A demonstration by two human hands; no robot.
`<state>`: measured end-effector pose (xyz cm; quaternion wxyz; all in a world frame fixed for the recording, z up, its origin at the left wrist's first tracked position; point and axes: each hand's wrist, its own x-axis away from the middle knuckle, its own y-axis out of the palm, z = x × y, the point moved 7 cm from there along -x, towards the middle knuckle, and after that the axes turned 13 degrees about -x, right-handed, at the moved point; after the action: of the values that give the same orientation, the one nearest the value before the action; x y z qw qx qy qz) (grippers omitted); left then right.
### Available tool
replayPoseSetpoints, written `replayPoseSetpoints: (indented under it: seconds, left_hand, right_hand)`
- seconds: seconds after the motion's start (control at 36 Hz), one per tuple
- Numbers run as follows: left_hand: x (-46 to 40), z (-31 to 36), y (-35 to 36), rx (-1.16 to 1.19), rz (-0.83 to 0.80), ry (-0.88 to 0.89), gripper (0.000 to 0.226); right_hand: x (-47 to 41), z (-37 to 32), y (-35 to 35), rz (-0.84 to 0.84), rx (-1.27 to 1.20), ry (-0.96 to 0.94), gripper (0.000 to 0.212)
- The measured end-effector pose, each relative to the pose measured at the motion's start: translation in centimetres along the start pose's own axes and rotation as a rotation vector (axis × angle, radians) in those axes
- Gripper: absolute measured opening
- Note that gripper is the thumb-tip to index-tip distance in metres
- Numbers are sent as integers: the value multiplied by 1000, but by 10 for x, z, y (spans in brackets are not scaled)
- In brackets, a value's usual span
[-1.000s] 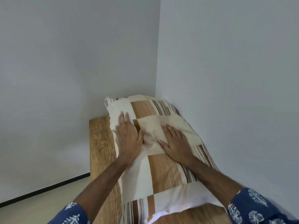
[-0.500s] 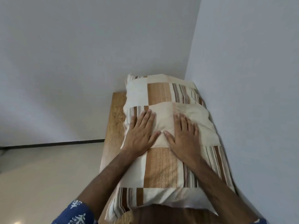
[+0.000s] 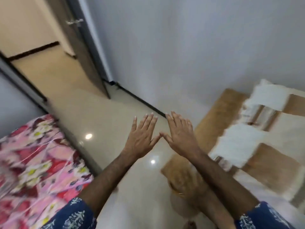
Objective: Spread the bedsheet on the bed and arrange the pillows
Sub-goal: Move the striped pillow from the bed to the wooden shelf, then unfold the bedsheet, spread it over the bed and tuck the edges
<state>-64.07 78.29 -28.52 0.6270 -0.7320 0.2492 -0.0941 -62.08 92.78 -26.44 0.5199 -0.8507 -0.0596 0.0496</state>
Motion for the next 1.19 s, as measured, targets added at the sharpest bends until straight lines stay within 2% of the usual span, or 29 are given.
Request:
replayPoseSetpoints:
  seconds: [0.14, 0.25, 0.39, 0.47, 0.53, 0.61, 0.69, 0.86, 1.08, 1.19]
  left_hand:
    - [133, -130, 20, -56, -88, -255, 72]
    - [241, -217, 25, -103, -162, -460, 71]
    - [358, -294, 23, -139, -217, -661, 71]
    - [419, -329, 24, -151, -241, -784, 71]
    - [455, -349, 24, -152, -241, -865, 71]
    - [502, -374, 27, -159, -253, -962, 71]
    - [543, -399, 36, -155, -281, -1049, 70]
    - [607, -451, 56, -129, -342, -1205, 72]
    - [651, -519, 88, -130, -407, -1278, 66]
    - [653, -540, 108, -105, -452, -1267, 75]
  right_hand:
    - [-12, -144, 79, -130, 6, -249, 77]
    - [-9, -253, 145, -242, 10, -426, 80]
    - [0, -368, 218, -410, 27, -592, 93]
    - [5, -425, 256, -477, 64, -694, 78]
    - [8, -460, 281, -510, 86, -758, 78]
    - [10, -508, 319, -566, 111, -853, 88]
    - [9, -552, 355, -619, 115, -931, 77]
    - [1, -630, 419, -697, 150, -1061, 74]
    - [-21, -698, 489, -773, 174, -1144, 74]
    - [-30, -719, 512, -761, 211, -1174, 77]
